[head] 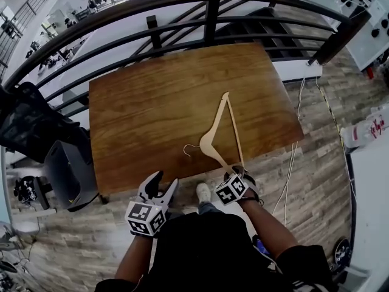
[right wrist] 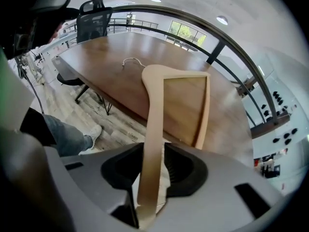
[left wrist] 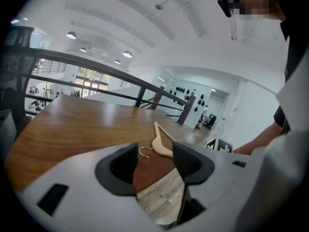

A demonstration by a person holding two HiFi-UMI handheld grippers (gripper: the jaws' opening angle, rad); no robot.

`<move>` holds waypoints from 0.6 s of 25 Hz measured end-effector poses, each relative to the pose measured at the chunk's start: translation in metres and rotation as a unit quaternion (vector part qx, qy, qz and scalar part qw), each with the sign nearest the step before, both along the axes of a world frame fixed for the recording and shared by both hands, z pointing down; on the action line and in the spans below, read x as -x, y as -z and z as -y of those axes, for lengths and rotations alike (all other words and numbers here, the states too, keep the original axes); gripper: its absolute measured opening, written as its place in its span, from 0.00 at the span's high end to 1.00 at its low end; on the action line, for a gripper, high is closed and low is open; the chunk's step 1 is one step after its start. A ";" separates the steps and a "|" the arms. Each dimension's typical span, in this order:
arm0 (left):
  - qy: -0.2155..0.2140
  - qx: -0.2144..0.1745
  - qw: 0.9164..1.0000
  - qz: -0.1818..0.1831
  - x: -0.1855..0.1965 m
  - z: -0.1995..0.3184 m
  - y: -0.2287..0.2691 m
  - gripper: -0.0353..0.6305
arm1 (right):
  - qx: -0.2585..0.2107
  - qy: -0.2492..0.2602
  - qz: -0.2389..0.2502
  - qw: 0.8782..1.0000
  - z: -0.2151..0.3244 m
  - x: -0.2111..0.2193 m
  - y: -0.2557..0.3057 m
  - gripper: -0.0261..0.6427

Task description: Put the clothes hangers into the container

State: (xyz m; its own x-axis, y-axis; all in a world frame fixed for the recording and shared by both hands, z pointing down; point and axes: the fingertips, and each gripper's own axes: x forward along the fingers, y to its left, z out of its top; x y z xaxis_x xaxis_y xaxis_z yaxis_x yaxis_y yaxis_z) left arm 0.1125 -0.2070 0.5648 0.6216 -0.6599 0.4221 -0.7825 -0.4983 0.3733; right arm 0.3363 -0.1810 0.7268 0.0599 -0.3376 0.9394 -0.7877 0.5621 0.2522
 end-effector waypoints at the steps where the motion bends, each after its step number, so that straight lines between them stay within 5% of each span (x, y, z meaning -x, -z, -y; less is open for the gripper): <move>1: -0.001 -0.001 1.000 0.001 0.000 0.001 0.001 0.60 | 0.001 0.001 -0.001 1.000 0.001 0.000 -0.001 0.78; 15: -0.015 -0.013 1.000 0.003 -0.010 0.013 0.011 0.60 | -0.068 -0.023 0.087 0.994 0.014 0.009 0.049 0.85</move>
